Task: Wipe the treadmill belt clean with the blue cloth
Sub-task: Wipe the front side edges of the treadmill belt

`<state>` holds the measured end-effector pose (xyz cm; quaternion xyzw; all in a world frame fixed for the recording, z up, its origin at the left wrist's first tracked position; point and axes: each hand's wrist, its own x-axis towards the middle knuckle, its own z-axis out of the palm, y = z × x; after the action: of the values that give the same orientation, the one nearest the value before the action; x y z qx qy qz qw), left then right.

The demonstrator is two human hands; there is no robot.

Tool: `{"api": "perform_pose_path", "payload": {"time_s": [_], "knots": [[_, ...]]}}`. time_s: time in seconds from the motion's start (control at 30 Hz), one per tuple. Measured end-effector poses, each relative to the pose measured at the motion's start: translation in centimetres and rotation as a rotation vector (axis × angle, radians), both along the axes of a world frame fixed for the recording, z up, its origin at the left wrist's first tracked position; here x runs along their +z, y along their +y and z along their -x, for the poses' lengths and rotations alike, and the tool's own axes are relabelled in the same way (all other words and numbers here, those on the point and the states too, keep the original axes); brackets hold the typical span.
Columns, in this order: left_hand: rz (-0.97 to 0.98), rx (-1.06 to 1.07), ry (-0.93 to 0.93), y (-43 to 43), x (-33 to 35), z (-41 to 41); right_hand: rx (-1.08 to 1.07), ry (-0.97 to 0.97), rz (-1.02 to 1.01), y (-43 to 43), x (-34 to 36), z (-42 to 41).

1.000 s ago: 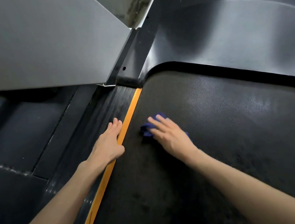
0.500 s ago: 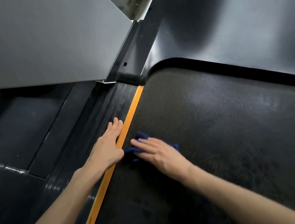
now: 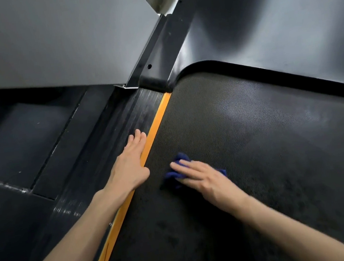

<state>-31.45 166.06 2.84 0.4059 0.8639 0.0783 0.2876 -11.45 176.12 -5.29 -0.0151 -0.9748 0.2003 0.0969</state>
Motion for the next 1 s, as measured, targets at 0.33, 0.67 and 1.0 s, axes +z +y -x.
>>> {"api": "perform_pose_path", "payload": {"time_s": [0.33, 0.67, 1.0], "knots": [[-0.026, 0.052, -0.014, 0.3, -0.3, -0.2, -0.632, 0.204, 0.137, 1.9, 0.7, 3.0], [-0.039, 0.015, -0.063, 0.0, -0.4, 0.5, -0.909, 0.164, 0.161, 9.9, 0.2, -4.1], [-0.012, 0.059, 0.011, 0.6, -0.5, -0.5, -0.333, 0.16, 0.143, -1.7, 1.0, -2.0]]}}
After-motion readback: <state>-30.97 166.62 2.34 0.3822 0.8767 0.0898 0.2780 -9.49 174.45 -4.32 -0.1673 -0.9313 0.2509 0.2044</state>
